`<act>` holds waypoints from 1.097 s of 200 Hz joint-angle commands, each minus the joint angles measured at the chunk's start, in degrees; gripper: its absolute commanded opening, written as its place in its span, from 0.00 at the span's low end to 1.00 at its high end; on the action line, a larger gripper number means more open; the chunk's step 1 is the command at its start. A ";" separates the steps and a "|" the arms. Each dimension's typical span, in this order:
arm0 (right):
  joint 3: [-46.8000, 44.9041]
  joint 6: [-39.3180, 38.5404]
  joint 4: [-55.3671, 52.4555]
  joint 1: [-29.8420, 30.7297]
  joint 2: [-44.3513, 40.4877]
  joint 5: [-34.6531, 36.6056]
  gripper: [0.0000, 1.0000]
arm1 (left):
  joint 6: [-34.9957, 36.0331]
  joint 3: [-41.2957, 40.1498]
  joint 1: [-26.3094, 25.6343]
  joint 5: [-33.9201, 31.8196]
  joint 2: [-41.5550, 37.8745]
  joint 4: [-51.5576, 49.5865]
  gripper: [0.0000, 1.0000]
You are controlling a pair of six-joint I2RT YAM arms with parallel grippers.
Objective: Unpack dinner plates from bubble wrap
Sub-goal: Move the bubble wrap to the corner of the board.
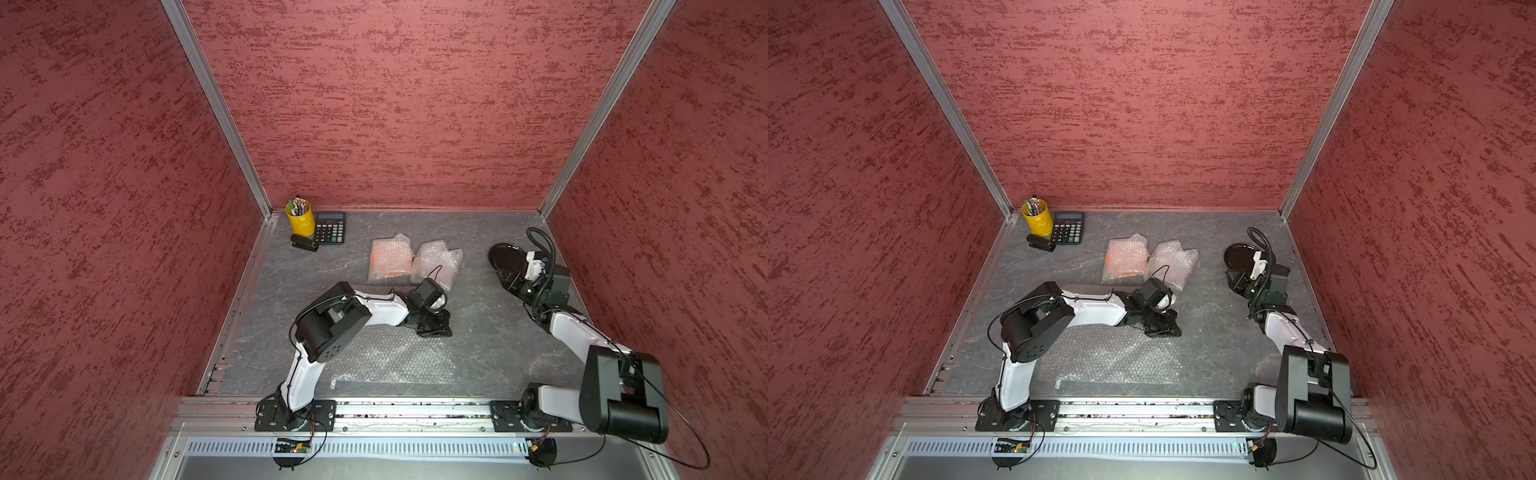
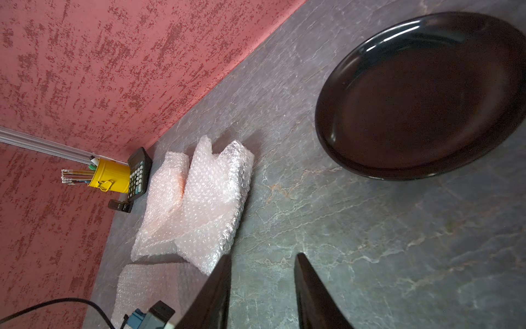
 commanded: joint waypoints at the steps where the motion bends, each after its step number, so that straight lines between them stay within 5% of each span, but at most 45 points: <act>1: -0.88 0.59 1.75 0.26 -0.52 -0.81 0.39 | 3.47 -4.00 1.39 -5.26 -2.11 -6.79 0.04; 119: -0.45 1.65 2.78 0.35 0.40 -1.80 0.40 | 5.82 -25.38 13.13 -18.31 -22.77 -13.22 0.04; 219: 1.14 0.86 2.06 2.27 2.27 -2.21 0.40 | 4.37 -33.35 20.22 -23.39 -32.49 -15.83 0.06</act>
